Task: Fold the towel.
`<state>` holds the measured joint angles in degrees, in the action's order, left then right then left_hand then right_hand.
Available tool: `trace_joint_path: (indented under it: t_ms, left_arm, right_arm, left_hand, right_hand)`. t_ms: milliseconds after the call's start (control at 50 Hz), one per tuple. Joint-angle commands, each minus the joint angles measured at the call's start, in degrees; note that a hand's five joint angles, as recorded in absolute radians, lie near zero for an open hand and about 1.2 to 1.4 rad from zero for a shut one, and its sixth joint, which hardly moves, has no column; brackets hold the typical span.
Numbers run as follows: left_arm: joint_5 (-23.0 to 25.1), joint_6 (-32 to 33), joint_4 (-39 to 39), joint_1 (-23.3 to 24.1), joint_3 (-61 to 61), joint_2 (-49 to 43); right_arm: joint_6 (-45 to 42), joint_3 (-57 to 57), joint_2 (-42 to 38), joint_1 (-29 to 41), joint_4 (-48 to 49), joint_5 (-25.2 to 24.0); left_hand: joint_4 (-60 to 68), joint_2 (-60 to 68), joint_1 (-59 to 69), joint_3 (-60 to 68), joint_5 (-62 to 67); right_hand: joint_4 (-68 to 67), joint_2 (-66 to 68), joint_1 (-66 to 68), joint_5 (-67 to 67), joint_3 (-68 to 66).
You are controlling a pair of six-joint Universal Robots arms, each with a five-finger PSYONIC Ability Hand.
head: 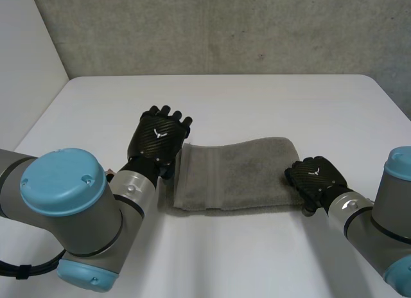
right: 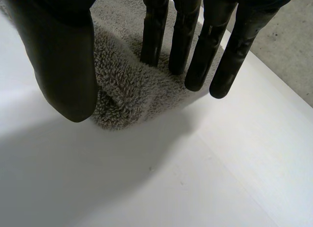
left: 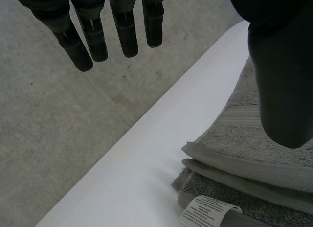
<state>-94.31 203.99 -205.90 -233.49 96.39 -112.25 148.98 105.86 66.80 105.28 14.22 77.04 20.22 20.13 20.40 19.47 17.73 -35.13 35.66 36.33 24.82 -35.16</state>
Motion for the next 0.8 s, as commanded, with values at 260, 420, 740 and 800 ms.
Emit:
trace_joint_path:
  t_ms: [260,420,740,800]
  left_arm:
    - [-0.2,-0.1,0.1,-0.4,-0.9,0.8]
    - [-0.5,-0.1,0.6,-0.5,-4.4,3.4]
    - [-1.1,-5.8,1.1,-1.9,-9.6,6.3]
    - [-1.3,-8.2,2.4,-2.1,-9.6,6.2]
  right_arm:
    - [-1.8,-1.3,1.6,-4.7,0.7,-0.1]
    - [-7.3,-11.3,5.6,0.9,-6.5,-0.2]
    - [-7.9,-25.6,-8.3,31.8,-10.2,-1.6]
    - [-7.2,-25.4,-8.7,31.7,-10.2,-1.0]
  left_hand:
    - [-5.1,-5.0,-5.3,-4.4,-12.6]
    - [-5.6,-5.5,-5.8,-4.9,-13.1]
    - [-6.3,-6.2,-6.5,-5.6,-13.8]
    - [-6.3,-6.2,-6.5,-5.6,-13.8]
  right_hand:
    - [-44.9,44.3,43.7,45.2,-44.8]
    - [-44.9,44.3,43.7,45.2,-44.8]
    - [-44.9,44.3,43.7,45.2,-44.8]
    - [-38.8,38.2,37.6,39.1,-38.7]
